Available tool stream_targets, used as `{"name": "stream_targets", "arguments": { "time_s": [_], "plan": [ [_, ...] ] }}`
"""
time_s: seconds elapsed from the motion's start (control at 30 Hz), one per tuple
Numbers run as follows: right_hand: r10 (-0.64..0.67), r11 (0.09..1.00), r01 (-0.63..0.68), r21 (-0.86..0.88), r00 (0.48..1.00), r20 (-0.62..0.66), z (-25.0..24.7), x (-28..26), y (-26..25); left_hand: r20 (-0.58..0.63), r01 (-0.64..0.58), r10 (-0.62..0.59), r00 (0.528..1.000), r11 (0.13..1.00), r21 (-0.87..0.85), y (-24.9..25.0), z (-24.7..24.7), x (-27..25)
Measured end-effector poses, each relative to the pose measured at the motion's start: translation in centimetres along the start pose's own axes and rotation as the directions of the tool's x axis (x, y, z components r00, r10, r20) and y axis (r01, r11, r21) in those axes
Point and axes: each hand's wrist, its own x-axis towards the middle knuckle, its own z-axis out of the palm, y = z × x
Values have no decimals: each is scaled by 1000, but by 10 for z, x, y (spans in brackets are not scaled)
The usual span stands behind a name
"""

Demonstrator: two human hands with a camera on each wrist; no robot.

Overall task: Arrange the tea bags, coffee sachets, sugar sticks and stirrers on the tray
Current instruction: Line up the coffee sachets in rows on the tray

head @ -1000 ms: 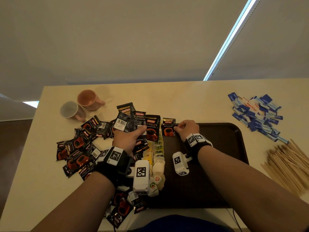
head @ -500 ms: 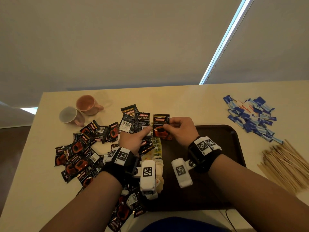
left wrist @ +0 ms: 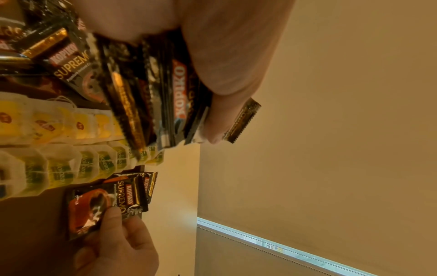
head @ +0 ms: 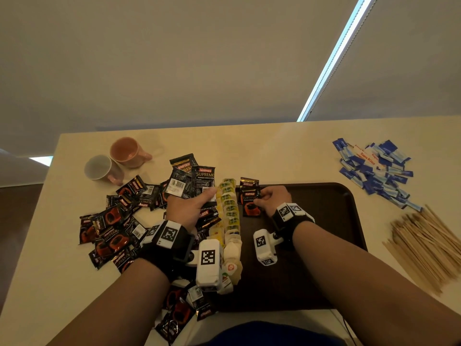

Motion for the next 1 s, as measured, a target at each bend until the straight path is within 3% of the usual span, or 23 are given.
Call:
{"name": "stream_targets", "arguments": {
  "time_s": [0.33, 1.0],
  "plan": [
    [-57, 995, 55, -83, 998, -25, 3, 10, -8, -54, 13, -15, 998, 999, -40, 6, -3, -4],
    [-73, 995, 68, -76, 996, -52, 12, 22, 2, -37, -1, -1, 999, 999, -53, 9, -2, -8]
  ]
}}
